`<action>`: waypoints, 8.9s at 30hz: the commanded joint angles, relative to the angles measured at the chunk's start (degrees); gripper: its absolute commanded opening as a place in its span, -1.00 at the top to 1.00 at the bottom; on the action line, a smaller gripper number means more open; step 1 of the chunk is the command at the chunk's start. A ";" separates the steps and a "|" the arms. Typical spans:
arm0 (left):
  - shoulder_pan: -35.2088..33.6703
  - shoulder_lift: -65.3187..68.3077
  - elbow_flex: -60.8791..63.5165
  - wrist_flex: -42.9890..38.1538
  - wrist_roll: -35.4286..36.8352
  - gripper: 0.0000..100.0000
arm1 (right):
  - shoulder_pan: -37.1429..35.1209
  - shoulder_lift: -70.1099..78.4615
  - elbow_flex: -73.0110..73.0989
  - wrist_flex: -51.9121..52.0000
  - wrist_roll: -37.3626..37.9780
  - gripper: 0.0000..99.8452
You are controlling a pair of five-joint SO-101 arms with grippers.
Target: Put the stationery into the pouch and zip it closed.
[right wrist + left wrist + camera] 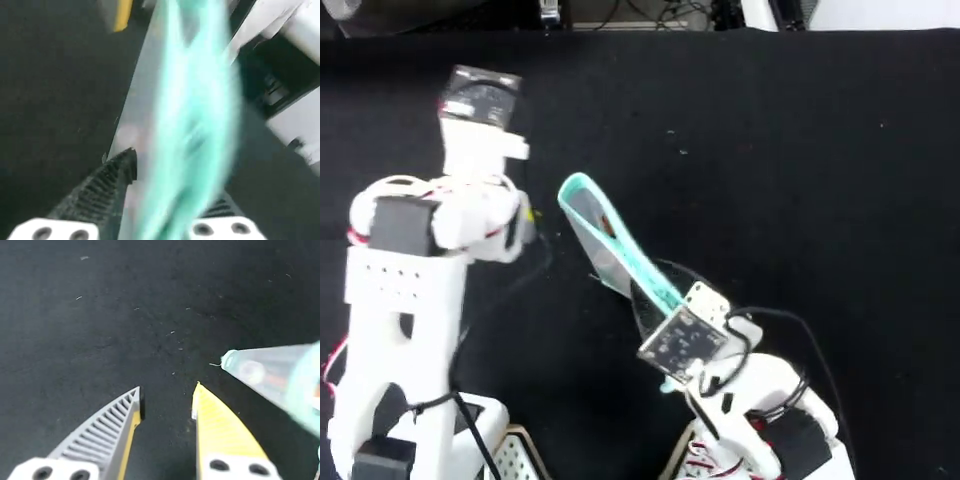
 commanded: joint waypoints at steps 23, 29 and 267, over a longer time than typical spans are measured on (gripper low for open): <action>-2.33 -0.26 17.10 -14.42 -0.44 0.65 | 0.79 19.38 -17.89 -2.37 3.96 0.96; -12.09 -0.26 18.51 -14.68 -0.35 0.65 | -5.89 29.05 -21.76 -10.20 0.00 0.98; -5.05 -18.99 6.20 -0.44 -9.85 0.94 | -10.64 12.70 -5.85 -5.01 0.26 0.62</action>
